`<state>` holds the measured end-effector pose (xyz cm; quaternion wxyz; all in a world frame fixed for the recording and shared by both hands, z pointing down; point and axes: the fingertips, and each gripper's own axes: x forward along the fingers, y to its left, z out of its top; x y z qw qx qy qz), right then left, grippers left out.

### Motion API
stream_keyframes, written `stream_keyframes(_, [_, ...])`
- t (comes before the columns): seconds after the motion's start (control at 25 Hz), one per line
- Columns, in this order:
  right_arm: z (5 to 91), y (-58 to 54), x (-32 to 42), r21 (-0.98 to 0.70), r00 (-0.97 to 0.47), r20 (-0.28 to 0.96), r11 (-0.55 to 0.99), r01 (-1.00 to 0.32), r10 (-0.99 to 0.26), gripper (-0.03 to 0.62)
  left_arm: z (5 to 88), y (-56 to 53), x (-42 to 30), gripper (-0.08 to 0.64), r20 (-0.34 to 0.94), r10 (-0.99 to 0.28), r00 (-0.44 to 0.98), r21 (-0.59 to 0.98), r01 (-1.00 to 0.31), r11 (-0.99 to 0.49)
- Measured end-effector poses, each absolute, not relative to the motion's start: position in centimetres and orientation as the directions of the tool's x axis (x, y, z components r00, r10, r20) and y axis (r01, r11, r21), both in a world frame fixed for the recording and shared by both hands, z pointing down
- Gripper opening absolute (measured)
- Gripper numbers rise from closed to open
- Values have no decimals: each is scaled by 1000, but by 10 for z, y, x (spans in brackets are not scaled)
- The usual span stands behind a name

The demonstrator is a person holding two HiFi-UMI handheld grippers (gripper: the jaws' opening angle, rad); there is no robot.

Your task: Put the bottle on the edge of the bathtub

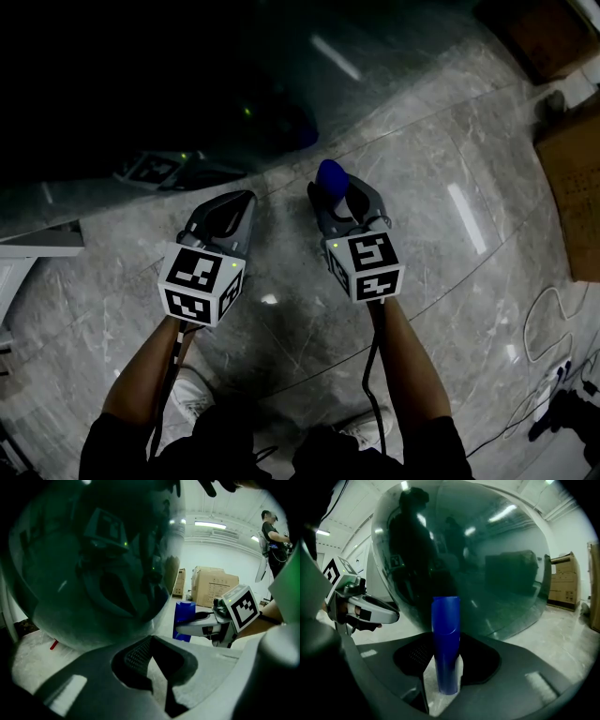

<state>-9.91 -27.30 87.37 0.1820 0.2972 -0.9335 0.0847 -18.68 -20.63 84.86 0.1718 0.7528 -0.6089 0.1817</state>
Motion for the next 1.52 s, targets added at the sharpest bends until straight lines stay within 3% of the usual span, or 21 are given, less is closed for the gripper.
stream_keyframes(1.52, [886,-264,-103,-68,-757,378,799,-597,-533,213,859,-205,-186,0,487,-849,207,42,-976,-214])
